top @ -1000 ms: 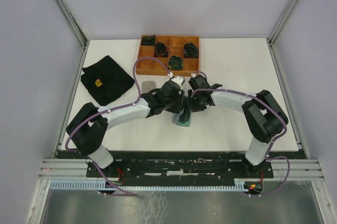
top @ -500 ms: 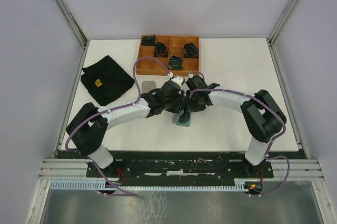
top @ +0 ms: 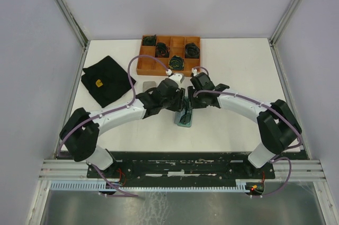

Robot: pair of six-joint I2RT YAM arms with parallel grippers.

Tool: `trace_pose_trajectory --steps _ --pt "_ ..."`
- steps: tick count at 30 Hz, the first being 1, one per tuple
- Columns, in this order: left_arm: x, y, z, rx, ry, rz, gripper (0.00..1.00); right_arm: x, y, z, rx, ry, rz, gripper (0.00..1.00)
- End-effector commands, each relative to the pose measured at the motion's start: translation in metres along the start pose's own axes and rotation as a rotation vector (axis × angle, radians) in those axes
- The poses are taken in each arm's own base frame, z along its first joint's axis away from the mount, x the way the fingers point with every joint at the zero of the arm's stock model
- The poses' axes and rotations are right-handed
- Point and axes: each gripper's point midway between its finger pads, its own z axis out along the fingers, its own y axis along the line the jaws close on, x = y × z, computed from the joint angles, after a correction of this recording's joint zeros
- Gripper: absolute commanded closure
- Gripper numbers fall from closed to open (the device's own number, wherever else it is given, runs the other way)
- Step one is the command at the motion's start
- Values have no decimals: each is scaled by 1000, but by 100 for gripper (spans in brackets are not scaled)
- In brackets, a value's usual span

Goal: Organize the sunglasses
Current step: Adjust the sunglasses in the sunglasses case, then close the sunglasses case at the center of the board.

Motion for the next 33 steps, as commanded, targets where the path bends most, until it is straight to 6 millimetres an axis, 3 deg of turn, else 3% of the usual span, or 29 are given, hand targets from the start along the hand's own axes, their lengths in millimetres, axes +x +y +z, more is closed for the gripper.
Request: trace_pose_trajectory --steps 1,11,17,33 --pt "-28 -2 -16 23 -92 15 50 3 -16 -5 55 -29 26 59" --pt "-36 11 -13 88 -158 -67 54 8 -38 3 37 -91 204 75" --pt "-25 14 -4 88 -142 -77 60 14 -37 16 25 -39 208 85" --pt "-5 8 13 140 -79 -84 70 15 -22 32 -47 7 208 87"
